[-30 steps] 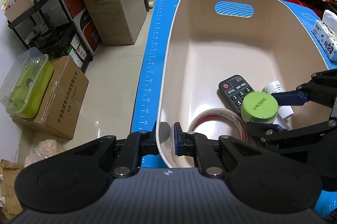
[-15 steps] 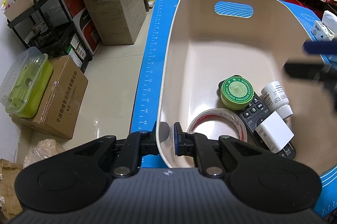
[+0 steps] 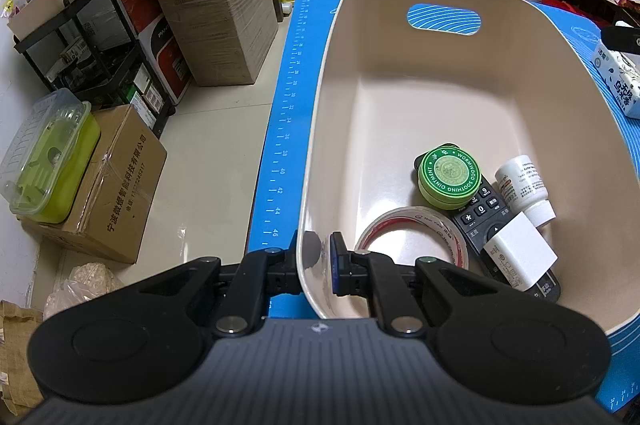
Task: Organize rigid objects
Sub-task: 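Move the right gripper to the orange-purple toy and grasp it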
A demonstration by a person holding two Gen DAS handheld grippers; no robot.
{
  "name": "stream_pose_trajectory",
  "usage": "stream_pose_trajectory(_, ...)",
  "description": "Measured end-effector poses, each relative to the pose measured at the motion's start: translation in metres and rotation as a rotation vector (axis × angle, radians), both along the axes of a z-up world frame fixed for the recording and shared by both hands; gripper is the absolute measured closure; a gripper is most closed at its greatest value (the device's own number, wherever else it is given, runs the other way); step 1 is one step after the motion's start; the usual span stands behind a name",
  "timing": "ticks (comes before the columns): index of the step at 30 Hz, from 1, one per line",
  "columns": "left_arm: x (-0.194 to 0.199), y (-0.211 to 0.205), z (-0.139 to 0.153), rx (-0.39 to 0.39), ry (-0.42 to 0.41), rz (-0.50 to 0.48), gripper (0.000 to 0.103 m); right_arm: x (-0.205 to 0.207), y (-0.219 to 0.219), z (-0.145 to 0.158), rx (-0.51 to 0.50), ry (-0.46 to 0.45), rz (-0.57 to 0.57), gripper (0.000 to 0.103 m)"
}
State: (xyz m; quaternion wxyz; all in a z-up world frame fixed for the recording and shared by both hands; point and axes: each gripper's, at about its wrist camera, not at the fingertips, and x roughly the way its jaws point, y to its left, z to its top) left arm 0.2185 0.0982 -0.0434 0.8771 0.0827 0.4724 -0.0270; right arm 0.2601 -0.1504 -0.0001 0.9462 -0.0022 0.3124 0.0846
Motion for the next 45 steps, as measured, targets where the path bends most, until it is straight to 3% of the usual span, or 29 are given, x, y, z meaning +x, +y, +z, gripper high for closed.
stream_pose_trajectory(5, 0.0, 0.001, 0.0, 0.0, 0.001, -0.001, 0.09, 0.013, -0.026, -0.017, 0.013, 0.004, -0.067, 0.037)
stream_pose_trajectory(13, 0.0, 0.002, 0.0, -0.006, 0.007, -0.001, 0.09, 0.033, -0.045, -0.067, 0.012, 0.084, -0.091, 0.037)
stream_pose_trajectory(27, 0.001, 0.004, 0.0, -0.013, 0.013, -0.007, 0.09, 0.059, -0.019, -0.121, -0.05, 0.154, -0.038, 0.037)
stream_pose_trajectory(31, 0.001, 0.004, 0.0, -0.013, 0.013, -0.007, 0.09, 0.065, -0.012, -0.129, -0.079, 0.155, -0.042, 0.039)
stream_pose_trajectory(35, 0.002, 0.004, 0.0, -0.012, 0.012, -0.007, 0.09, 0.068, -0.016, -0.132, -0.042, 0.16, -0.046, 0.041)
stream_pose_trajectory(36, 0.002, 0.004, 0.0, -0.013, 0.012, -0.007, 0.09, 0.067, -0.017, -0.132, -0.036, 0.16, -0.043, 0.044)
stream_pose_trajectory(37, 0.002, 0.004, 0.0, -0.013, 0.012, -0.007, 0.09, 0.066, -0.017, -0.132, -0.026, 0.161, -0.033, 0.056)
stream_pose_trajectory(38, 0.002, 0.004, 0.0, -0.012, 0.013, -0.007, 0.09, 0.066, -0.016, -0.131, -0.019, 0.162, -0.025, 0.057)
stream_pose_trajectory(45, 0.002, 0.005, 0.0, -0.011, 0.013, -0.006, 0.09, 0.062, -0.01, -0.129, -0.068, 0.148, -0.026, 0.057)
